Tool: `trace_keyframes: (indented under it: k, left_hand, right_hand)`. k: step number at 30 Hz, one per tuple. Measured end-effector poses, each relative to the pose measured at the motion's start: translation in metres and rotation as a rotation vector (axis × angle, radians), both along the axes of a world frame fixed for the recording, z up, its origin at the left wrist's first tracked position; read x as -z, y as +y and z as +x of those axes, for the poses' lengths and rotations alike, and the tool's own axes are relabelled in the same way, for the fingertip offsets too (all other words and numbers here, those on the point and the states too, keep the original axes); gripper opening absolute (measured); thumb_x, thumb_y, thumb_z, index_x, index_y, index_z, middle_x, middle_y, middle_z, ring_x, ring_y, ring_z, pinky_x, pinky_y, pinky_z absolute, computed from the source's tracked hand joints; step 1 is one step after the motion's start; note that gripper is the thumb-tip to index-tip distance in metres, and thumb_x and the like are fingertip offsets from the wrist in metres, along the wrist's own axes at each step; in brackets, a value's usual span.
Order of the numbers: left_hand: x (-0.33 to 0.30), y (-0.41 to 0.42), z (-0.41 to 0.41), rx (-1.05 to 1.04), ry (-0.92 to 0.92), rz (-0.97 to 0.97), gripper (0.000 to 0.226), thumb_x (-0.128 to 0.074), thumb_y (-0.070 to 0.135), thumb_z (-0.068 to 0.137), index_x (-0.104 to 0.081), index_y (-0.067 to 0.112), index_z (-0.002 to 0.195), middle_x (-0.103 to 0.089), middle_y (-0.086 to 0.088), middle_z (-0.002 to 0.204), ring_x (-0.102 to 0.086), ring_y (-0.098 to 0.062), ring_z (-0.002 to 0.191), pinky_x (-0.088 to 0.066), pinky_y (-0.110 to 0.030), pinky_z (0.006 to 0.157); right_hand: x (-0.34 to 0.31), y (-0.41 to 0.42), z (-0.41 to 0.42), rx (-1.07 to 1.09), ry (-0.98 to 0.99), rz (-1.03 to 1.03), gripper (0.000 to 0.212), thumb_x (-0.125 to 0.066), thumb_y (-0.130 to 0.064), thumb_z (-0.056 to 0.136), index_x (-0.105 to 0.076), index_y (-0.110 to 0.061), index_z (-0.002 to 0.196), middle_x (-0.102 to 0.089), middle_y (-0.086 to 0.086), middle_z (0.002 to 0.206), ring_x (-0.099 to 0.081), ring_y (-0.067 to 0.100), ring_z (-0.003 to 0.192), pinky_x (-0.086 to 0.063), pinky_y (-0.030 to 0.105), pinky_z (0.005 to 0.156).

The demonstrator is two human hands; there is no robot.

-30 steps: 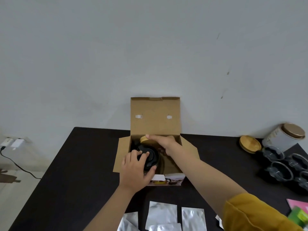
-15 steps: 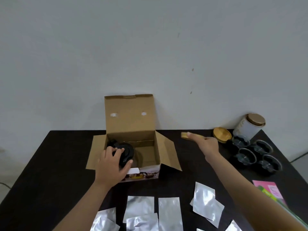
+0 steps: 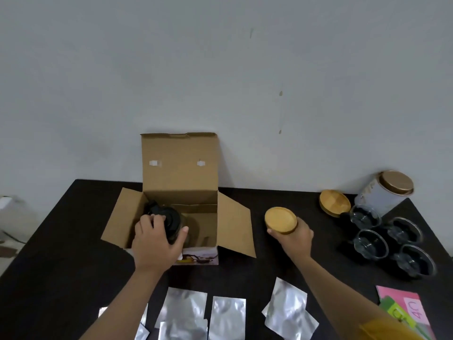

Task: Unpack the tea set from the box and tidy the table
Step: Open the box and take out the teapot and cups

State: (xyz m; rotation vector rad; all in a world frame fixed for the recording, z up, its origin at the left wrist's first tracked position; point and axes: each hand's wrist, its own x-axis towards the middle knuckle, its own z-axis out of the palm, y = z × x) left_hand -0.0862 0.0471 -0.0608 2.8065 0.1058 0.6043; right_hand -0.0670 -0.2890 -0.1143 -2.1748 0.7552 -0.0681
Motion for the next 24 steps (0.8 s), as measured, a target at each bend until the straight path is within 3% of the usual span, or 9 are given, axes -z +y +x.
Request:
trace_keyframes:
  k: [4, 8, 13, 15, 17, 20, 24]
  left_hand:
    - [-0.001, -0.002, 0.002, -0.014, -0.015, 0.002, 0.074, -0.029, 0.073, 0.083, -0.055, 0.004, 0.091, -0.047, -0.014, 0.088, -0.047, -0.028, 0.072, -0.036, -0.026, 0.054]
    - [-0.001, -0.003, 0.004, -0.02, -0.011, 0.009, 0.074, -0.028, 0.072, 0.084, -0.054, 0.003, 0.089, -0.047, -0.015, 0.087, -0.046, -0.029, 0.073, -0.035, -0.026, 0.054]
    - [0.0, -0.004, 0.003, -0.008, 0.02, 0.002, 0.074, -0.03, 0.072, 0.083, -0.054, 0.002, 0.091, -0.047, -0.016, 0.089, -0.047, -0.03, 0.074, -0.039, -0.028, 0.051]
    - [0.0, -0.005, 0.004, -0.001, 0.024, 0.001, 0.075, -0.03, 0.072, 0.083, -0.054, 0.002, 0.091, -0.047, -0.015, 0.089, -0.047, -0.03, 0.074, -0.041, -0.029, 0.052]
    - [-0.002, -0.003, 0.004, 0.008, 0.028, 0.019, 0.076, -0.031, 0.073, 0.082, -0.055, 0.002, 0.091, -0.047, -0.015, 0.088, -0.047, -0.029, 0.073, -0.042, -0.03, 0.055]
    - [-0.003, 0.001, 0.001, 0.024, 0.059, 0.081, 0.079, -0.034, 0.077, 0.079, -0.057, 0.003, 0.095, -0.05, -0.015, 0.089, -0.051, -0.031, 0.076, -0.047, -0.041, 0.071]
    - [-0.008, 0.012, -0.005, -0.007, 0.204, 0.09, 0.095, -0.04, 0.083, 0.066, -0.056, 0.005, 0.118, -0.056, -0.019, 0.116, -0.056, -0.039, 0.108, -0.029, -0.067, 0.1]
  right_hand:
    - [0.016, 0.003, 0.0, -0.06, 0.013, -0.113, 0.113, -0.085, -0.051, 0.059, -0.028, -0.01, 0.147, -0.04, 0.009, 0.147, -0.03, 0.031, 0.137, -0.035, 0.051, 0.108]
    - [0.023, 0.003, -0.001, -0.084, -0.004, -0.151, 0.113, -0.079, -0.055, 0.066, -0.02, -0.01, 0.15, -0.035, 0.007, 0.151, -0.027, 0.03, 0.138, -0.029, 0.049, 0.111]
    - [0.012, 0.009, 0.002, -0.041, 0.009, -0.01, 0.118, -0.083, -0.053, 0.062, -0.016, -0.013, 0.151, -0.023, 0.008, 0.156, -0.016, 0.032, 0.142, -0.026, 0.052, 0.112]
    - [-0.006, 0.027, 0.003, -0.026, -0.095, 0.026, 0.109, -0.082, -0.05, 0.065, -0.022, -0.015, 0.148, -0.025, 0.008, 0.153, -0.017, 0.029, 0.14, -0.029, 0.049, 0.111]
    - [-0.034, 0.056, 0.005, -0.097, -0.31, 0.046, 0.088, -0.08, -0.04, 0.073, -0.033, -0.013, 0.143, -0.036, 0.006, 0.144, -0.028, 0.021, 0.134, -0.029, 0.033, 0.107]
    - [-0.08, 0.109, 0.01, -0.305, -0.519, 0.126, 0.059, -0.074, -0.033, 0.081, -0.048, -0.019, 0.132, -0.047, -0.004, 0.128, -0.041, 0.009, 0.12, -0.035, 0.021, 0.098]
    - [-0.118, 0.175, 0.016, -0.693, -0.388, 0.172, 0.042, -0.065, -0.036, 0.088, -0.053, -0.021, 0.125, -0.052, -0.009, 0.12, -0.047, 0.005, 0.114, -0.041, 0.019, 0.095]
